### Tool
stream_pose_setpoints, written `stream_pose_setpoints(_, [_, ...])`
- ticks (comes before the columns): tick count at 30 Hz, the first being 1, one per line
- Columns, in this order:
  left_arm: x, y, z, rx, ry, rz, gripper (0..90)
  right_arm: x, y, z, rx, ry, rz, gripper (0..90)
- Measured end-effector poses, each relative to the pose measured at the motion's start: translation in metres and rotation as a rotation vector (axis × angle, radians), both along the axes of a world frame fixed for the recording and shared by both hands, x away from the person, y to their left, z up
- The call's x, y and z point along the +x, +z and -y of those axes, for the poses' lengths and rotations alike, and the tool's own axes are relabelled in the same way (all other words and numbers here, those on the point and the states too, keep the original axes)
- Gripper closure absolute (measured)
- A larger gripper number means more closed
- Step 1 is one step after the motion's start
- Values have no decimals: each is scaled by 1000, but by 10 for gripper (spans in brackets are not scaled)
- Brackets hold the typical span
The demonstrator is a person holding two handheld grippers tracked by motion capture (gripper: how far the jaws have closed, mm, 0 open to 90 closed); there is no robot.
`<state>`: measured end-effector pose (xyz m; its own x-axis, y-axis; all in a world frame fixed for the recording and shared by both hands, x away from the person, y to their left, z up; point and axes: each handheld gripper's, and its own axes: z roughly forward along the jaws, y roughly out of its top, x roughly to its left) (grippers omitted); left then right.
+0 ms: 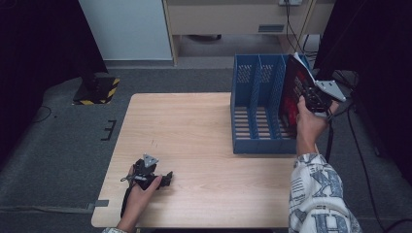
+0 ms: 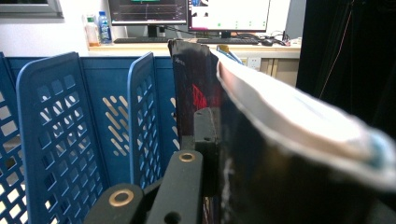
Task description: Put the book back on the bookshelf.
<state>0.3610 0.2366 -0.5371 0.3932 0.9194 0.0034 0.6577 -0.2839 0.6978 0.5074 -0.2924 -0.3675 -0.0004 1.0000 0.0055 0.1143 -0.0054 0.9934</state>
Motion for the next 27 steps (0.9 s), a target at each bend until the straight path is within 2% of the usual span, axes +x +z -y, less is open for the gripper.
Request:
stream_pose_setpoints(16, [0, 0, 0, 0, 0, 0, 0, 2, -4, -7, -23, 0, -6, 869])
stream_pose_setpoints(27, [0, 0, 0, 0, 1, 0, 0, -1, -10, -7, -6, 25, -1, 866])
